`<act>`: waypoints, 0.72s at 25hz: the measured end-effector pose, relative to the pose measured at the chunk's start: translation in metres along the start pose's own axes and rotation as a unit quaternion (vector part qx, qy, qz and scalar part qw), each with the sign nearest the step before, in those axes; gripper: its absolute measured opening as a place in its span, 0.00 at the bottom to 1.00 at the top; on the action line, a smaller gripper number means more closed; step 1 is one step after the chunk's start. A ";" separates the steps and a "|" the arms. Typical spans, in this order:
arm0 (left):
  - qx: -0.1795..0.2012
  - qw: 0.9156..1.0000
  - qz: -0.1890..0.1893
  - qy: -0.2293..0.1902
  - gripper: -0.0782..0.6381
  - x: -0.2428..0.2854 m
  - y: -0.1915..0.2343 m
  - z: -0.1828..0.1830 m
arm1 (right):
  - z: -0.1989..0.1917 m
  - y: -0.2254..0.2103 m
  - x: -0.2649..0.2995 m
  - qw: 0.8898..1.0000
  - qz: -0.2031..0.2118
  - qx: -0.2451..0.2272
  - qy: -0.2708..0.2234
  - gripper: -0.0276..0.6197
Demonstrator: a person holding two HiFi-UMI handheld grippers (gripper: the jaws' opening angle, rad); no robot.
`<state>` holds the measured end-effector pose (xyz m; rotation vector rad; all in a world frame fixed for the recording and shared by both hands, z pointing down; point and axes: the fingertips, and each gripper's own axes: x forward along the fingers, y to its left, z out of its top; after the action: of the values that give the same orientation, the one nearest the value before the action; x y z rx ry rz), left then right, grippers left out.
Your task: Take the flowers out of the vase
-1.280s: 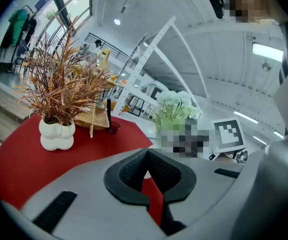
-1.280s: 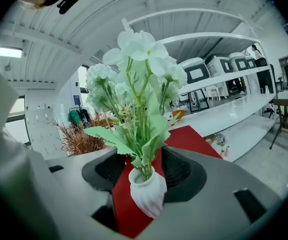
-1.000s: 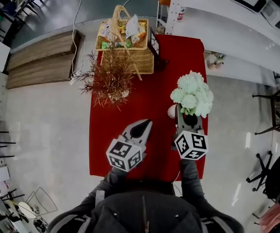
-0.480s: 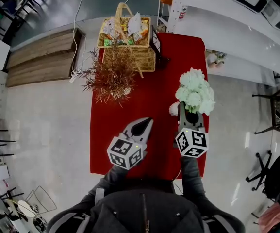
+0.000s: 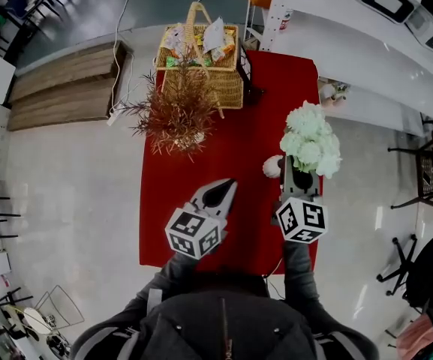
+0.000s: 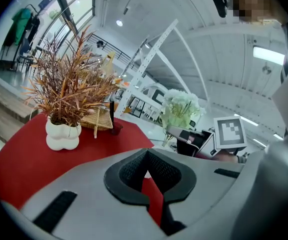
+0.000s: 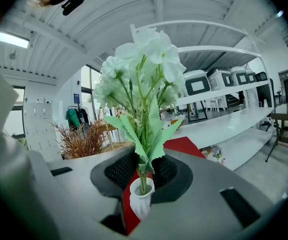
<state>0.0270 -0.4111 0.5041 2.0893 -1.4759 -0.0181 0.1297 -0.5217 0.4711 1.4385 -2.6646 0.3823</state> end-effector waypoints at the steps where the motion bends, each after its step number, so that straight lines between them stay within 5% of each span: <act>1: -0.001 1.000 0.000 -0.001 0.12 -0.001 0.000 0.000 | 0.003 0.000 -0.001 1.000 0.000 -0.001 -0.003 0.16; 18: 0.000 1.000 -0.006 -0.018 0.12 -0.019 -0.003 0.003 | 0.056 0.010 -0.022 0.997 -0.006 -0.027 -0.065 0.15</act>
<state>0.0213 -0.3958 0.4945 2.1079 -1.4839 -0.0603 0.1358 -0.5128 0.4108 1.5137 -2.7415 0.2215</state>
